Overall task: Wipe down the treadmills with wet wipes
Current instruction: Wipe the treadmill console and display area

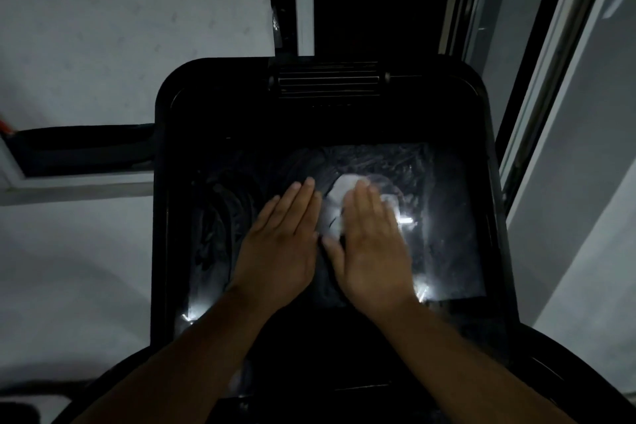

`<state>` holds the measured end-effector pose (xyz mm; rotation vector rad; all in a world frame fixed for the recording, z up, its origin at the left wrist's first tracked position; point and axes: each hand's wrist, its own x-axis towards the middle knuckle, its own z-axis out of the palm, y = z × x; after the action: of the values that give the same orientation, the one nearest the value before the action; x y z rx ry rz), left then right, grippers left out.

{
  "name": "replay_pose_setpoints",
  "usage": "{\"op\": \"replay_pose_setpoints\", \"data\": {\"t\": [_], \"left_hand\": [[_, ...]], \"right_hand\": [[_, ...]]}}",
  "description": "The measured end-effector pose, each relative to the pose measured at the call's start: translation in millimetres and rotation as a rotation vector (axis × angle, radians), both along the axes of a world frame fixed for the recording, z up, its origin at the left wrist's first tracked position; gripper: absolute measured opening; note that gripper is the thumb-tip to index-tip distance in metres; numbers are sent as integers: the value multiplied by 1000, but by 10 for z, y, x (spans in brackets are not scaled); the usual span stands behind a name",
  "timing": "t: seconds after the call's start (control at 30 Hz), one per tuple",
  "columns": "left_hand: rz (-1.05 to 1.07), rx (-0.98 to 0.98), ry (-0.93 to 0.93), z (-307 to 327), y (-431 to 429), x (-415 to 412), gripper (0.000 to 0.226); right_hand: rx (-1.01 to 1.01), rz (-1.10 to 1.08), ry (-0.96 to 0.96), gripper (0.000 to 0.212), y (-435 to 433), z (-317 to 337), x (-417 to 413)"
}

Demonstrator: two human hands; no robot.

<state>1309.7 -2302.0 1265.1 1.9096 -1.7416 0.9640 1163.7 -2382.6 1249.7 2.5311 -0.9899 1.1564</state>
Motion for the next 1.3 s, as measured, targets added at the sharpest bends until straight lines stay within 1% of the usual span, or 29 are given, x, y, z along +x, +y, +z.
{"op": "replay_pose_setpoints", "data": {"t": [0.07, 0.1, 0.13, 0.17, 0.23, 0.27, 0.3, 0.33, 0.37, 0.43, 0.47, 0.53, 0.6, 0.63, 0.67, 0.7, 0.77, 0.83, 0.9, 0.97, 1.0, 1.03, 1.07, 1.13, 1.17, 1.2, 1.23, 1.3], "left_hand": [[-17, 0, -27, 34, -16, 55, 57], [-20, 1, -44, 35, -11, 74, 57], [-20, -5, -54, 46, -10, 87, 57], [-19, -17, -59, 72, -26, 100, 57], [-8, -28, -56, 178, -109, 116, 58], [6, -28, -51, 237, -162, 129, 58], [18, -28, -43, 293, -203, 146, 58], [18, -26, -31, 327, -233, 161, 59], [11, -26, -25, 336, -253, 175, 59], [7, -34, -29, 328, -266, 188, 58], [12, -39, -33, 323, -267, 182, 58], [20, -61, -30, 325, -280, 152, 58], [16, -83, -18, 330, -296, 123, 58], [11, -89, -13, 328, -297, 122, 57], [3, -90, -10, 317, -292, 123, 57], [-7, -87, -11, 301, -282, 123, 57], [-14, -84, -14, 300, -281, 122, 57], [15, -74, -10, 297, -278, 98, 58], [28, -78, -5, 274, -291, 34, 60], [-2, -62, -25, 232, -338, -104, 58], [-25, -52, -34, 206, -365, -181, 57], [-42, -45, -34, 182, -388, -245, 57], [-51, -40, -32, 171, -408, -288, 58], [-46, -33, -43, 163, -430, -301, 58], [-41, -36, -48, 158, -431, -291, 58], [-38, -46, -42, 152, -432, -286, 57], [-34, -59, -29, 148, -440, -299, 57], [-30, -63, 8, 141, -463, -377, 57]], "right_hand": [[-60, 103, 161, 71, 97, -167, -132], [-91, 118, 213, 70, 22, -182, -246], [-102, 87, 219, 70, -106, -114, -320], [-81, 27, 188, 70, -235, 26, -329], [-44, -96, 62, 72, -475, 399, -155], [-21, -106, 0, 74, -504, 540, -8], [-6, -67, -43, 75, -454, 607, 137], [-3, 1, -40, 74, -375, 576, 231], [-26, 66, 7, 73, -288, 465, 250], [-84, 154, 148, 69, -185, 224, 50], [-117, 166, 189, 68, -261, 199, -100], [-118, 55, 155, 68, -504, 346, -241], [-88, -85, 37, 70, -699, 615, -106], [-55, -108, -22, 71, -676, 703, 23], [-22, -82, -49, 72, -577, 712, 132], [-13, -26, -22, 72, -460, 626, 180], [-60, 84, 130, 70, -211, 295, 31], [-134, 93, 244, 69, -203, 73, -344], [-127, -25, 206, 72, -421, 176, -539], [-76, -150, 108, 74, -635, 444, -444], [-33, -163, 48, 73, -638, 534, -342], [-14, -132, 20, 72, -573, 548, -256], [-19, -74, 38, 70, -492, 470, -222], [-76, 38, 168, 66, -317, 165, -368], [-120, 46, 227, 66, -327, 67, -533], [-144, 21, 243, 66, -406, 70, -675], [-133, -46, 218, 68, -509, 142, -750], [-72, -171, 95, 72, -705, 414, -700]]}}
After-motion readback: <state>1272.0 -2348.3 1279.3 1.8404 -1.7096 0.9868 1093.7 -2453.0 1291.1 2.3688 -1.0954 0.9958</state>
